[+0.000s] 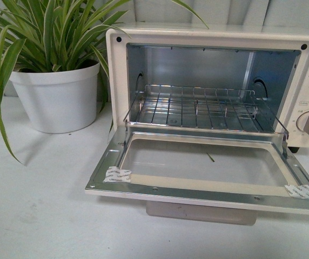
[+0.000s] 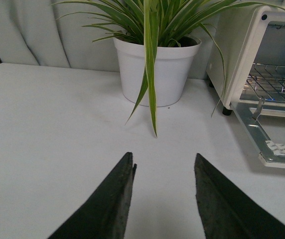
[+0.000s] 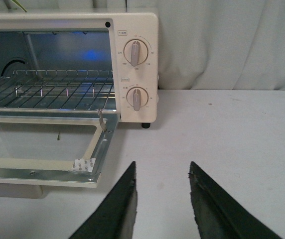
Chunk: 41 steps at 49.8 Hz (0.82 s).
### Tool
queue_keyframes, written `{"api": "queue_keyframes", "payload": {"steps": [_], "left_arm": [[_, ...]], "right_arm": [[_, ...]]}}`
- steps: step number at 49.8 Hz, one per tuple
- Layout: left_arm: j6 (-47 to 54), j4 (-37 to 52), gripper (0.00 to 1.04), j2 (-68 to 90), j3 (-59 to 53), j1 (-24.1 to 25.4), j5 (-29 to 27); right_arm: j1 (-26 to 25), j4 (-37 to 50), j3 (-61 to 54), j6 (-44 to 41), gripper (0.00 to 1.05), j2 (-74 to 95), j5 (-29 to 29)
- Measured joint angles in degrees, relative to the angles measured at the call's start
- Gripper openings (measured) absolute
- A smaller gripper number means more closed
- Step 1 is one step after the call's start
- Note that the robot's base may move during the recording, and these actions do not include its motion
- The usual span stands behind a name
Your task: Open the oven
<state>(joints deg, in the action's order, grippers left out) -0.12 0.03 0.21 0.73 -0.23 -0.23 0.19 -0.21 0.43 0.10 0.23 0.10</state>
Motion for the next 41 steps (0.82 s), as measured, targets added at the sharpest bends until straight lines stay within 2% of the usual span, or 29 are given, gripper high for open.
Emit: {"api": "queue_keyframes", "payload": {"steps": [8,16,19,21,41], "left_arm": [[0.0,0.0,0.69,0.0,0.0,0.0,0.0],[0.0,0.0,0.94,0.0,0.0,0.0,0.0],[0.0,0.0,1.00,0.0,0.0,0.0,0.0],[0.0,0.0,0.98,0.0,0.0,0.0,0.0],[0.0,0.0,0.98,0.0,0.0,0.0,0.0]], "right_arm": [[0.0,0.0,0.0,0.0,0.61,0.0,0.0],[0.0,0.0,0.0,0.0,0.86,0.0,0.0],[0.0,0.0,0.0,0.0,0.96,0.0,0.0],[0.0,0.0,0.0,0.0,0.97,0.0,0.0],[0.0,0.0,0.0,0.0,0.95,0.0,0.0]]}}
